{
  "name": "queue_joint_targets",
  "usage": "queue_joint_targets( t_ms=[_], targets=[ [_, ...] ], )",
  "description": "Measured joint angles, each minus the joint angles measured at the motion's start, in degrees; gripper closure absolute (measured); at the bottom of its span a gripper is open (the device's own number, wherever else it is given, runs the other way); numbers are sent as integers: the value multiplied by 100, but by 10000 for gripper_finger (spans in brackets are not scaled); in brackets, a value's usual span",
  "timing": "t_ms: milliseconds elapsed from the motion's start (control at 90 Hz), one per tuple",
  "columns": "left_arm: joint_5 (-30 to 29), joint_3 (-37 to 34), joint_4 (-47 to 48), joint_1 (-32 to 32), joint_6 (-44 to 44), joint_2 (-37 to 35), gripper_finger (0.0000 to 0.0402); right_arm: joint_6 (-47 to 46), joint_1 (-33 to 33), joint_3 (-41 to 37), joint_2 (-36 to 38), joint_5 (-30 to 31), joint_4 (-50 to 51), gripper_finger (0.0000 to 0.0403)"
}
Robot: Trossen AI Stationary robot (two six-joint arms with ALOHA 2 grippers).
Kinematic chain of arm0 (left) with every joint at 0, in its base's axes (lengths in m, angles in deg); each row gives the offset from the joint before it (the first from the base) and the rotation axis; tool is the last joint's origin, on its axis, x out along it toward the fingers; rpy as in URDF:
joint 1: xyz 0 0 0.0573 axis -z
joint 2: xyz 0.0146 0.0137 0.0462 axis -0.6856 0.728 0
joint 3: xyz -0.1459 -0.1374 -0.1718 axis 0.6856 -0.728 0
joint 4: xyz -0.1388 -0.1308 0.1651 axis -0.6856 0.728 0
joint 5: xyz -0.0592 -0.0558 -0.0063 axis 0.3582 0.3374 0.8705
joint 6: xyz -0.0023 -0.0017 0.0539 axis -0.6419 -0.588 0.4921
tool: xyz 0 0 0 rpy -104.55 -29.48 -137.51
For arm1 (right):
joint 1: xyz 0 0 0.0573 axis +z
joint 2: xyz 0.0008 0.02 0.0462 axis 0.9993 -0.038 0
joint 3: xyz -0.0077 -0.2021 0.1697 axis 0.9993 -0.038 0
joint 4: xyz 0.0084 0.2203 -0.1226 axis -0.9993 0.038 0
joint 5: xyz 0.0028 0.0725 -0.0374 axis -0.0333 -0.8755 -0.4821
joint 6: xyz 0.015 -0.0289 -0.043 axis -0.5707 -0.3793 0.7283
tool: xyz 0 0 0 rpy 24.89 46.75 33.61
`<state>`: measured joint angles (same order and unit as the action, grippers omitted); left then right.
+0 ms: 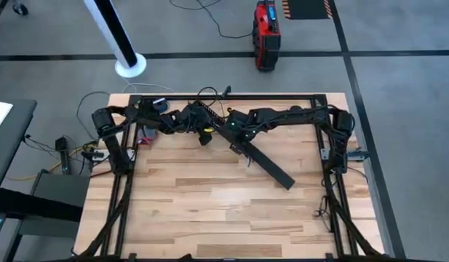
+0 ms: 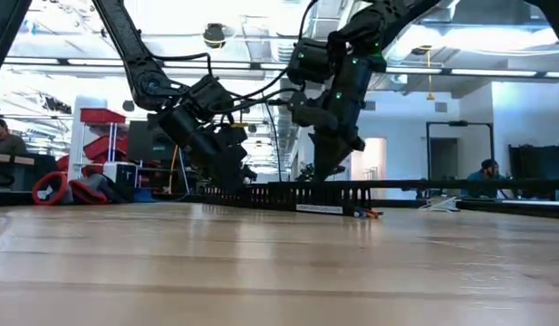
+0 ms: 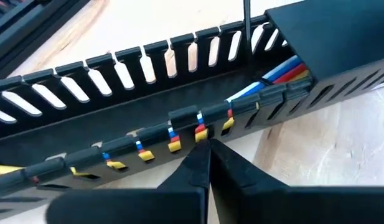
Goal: Ziptie cables
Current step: Close the black cable duct
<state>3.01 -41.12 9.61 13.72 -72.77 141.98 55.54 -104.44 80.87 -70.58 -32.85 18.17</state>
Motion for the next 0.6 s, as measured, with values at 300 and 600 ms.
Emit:
queue_joint_targets(
  t_ms=[300, 600],
  targets=[
    [163, -4, 2, -144, 0, 0, 402, 14, -234, -10, -18, -185, -231, 403],
    [222, -4, -8, -173, 0, 0, 402, 29, -311, 10, -26, -418, -327, 403]
  ],
)
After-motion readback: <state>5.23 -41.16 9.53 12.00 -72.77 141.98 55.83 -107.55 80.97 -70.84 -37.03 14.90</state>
